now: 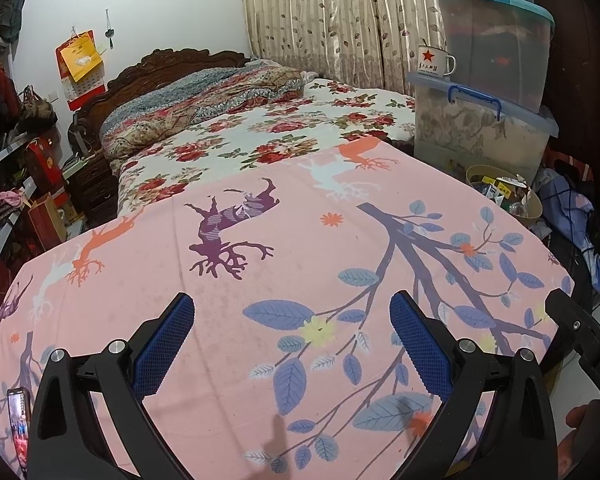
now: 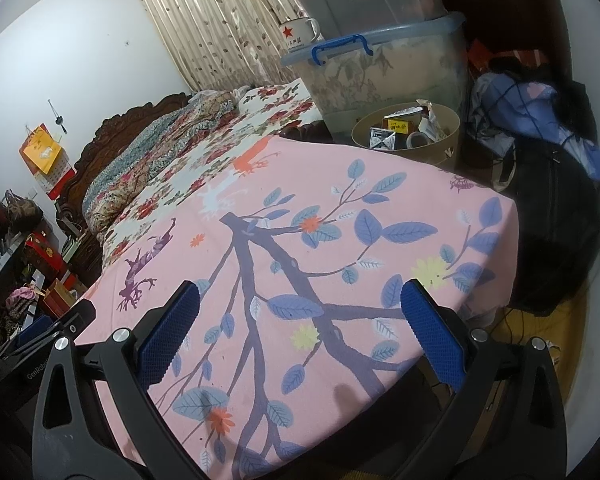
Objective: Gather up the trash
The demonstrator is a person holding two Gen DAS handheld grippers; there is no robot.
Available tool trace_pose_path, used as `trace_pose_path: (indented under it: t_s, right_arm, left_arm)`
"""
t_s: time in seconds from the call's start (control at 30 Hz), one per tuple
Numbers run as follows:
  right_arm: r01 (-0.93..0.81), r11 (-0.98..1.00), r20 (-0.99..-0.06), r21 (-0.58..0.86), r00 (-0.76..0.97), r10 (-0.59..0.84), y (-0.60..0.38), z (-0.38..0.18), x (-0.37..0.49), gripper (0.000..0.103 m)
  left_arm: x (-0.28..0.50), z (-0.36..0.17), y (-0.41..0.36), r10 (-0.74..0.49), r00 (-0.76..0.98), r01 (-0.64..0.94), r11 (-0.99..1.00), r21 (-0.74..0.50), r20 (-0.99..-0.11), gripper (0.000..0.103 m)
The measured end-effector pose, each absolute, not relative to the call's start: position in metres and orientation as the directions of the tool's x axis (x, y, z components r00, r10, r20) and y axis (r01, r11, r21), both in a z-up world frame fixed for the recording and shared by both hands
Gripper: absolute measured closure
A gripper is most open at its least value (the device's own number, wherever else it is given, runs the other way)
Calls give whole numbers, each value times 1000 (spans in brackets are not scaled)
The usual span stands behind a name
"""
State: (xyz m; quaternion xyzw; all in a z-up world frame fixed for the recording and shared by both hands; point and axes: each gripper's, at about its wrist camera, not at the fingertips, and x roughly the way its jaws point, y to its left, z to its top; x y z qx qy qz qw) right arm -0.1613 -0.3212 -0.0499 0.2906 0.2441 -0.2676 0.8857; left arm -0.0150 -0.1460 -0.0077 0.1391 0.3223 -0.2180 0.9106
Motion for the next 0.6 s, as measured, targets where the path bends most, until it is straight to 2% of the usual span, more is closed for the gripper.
trace_pose_path:
  t_s: [0.6]
  right_arm:
    - [616,686,-593,388,736,-326,-321,-55,-162,4]
  left_arm:
    - [-13,-13,-143,-297,697,478,871,115,-653,9]
